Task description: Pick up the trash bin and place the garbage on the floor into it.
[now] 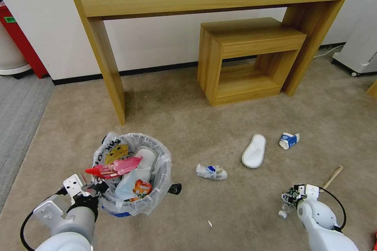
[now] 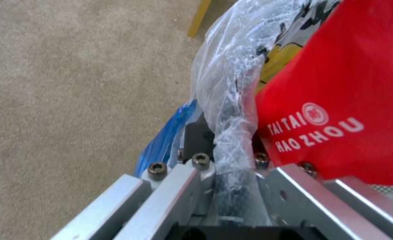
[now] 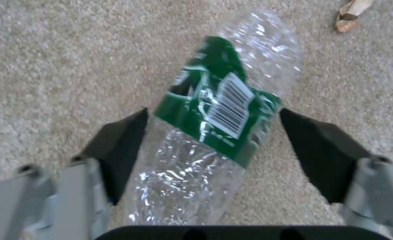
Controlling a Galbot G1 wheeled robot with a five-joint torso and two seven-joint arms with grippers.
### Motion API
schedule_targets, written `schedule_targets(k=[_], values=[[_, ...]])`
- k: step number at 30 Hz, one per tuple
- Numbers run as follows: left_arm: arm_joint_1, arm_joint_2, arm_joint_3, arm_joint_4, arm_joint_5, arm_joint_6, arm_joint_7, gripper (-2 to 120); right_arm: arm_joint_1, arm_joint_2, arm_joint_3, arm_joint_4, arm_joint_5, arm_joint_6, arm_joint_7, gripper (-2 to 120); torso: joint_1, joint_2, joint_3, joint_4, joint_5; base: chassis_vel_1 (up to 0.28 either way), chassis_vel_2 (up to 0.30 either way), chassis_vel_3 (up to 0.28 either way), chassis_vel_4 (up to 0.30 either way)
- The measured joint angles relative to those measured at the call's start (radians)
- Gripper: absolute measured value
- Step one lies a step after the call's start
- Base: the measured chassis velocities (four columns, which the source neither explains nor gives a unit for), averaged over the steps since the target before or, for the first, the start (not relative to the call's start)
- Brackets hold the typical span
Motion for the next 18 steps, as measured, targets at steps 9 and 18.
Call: schedule_targets(k=[9,18], values=[[0.016,-0.004,-0.001,-0.009,0.000,-0.005,0.001,0,-0.013,0.005,-0.001,-0.010,-0.030,0.029,-0.020,41,0.000,0.000,0.000,0.0000,-0.0001,0.000,0.000,0.000,0.000],[0.019,-0.013,0.011,-0.011,0.013,-0.010,0.001,0,-0.066,-0.009,-0.003,0.076,0.000,0.118,-0.060,7,0.000,0.000,0.000,-0.0002,0.0007,0.000,0.000,0.000,0.000]])
